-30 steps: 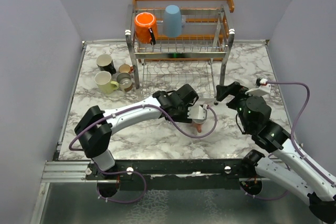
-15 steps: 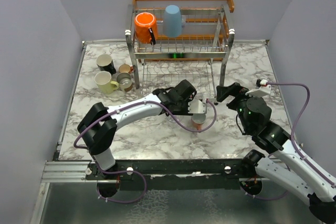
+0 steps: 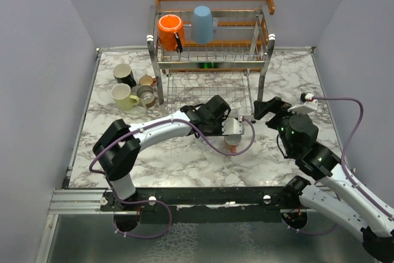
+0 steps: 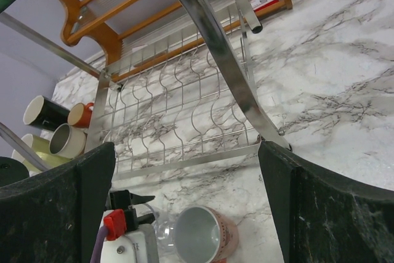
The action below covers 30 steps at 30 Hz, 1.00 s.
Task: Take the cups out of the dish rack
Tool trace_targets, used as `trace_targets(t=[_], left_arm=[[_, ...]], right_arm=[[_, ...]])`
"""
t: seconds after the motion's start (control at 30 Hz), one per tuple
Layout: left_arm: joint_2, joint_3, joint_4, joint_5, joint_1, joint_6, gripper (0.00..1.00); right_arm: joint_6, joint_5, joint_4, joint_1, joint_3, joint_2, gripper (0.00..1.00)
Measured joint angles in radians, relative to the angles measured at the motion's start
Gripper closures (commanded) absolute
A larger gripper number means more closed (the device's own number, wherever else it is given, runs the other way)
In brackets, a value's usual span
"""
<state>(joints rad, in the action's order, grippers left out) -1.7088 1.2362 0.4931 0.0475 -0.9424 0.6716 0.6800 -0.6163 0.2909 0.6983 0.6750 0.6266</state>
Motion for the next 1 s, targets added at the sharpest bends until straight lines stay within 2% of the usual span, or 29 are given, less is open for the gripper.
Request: trace_targets(t=[0.23, 0.4, 0.43, 0.57, 0.67, 0.77, 0.8, 1.0], left_arm=[[0.0, -0.029, -0.023, 0.034, 0.0, -0.086, 0.73], [0.018, -0.062, -0.051, 0.028, 0.0, -0.117, 0.69], [0.026, -0.069, -0.052, 0.024, 0.0, -0.117, 0.66], [0.055, -0.087, -0.053, 0.011, 0.003, -0.119, 0.36], [0.11, -0.09, -0.048, -0.007, 0.012, -0.115, 0.23], [0.179, -0.074, -0.018, -0.007, 0.023, -0.11, 0.05], [0.209, -0.058, 0.005, -0.006, 0.028, -0.111, 0.01], [0.397, -0.009, 0.092, 0.011, 0.047, -0.092, 0.01]], right_arm=[[-0.001, 0.0, 0.0, 0.0, 0.0, 0.012, 0.0], [-0.006, 0.007, 0.0, 0.0, 0.014, 0.028, 0.0], [-0.009, 0.01, 0.0, 0.0, 0.019, 0.03, 0.0], [-0.027, 0.033, 0.001, 0.0, 0.062, 0.033, 0.01], [-0.05, 0.07, 0.0, 0.0, 0.124, 0.045, 0.0], [-0.079, 0.118, -0.003, 0.0, 0.22, 0.088, 0.0], [-0.091, 0.135, -0.006, 0.0, 0.262, 0.111, 0.0], [-0.18, 0.22, -0.014, 0.0, 0.579, 0.35, 0.0]])
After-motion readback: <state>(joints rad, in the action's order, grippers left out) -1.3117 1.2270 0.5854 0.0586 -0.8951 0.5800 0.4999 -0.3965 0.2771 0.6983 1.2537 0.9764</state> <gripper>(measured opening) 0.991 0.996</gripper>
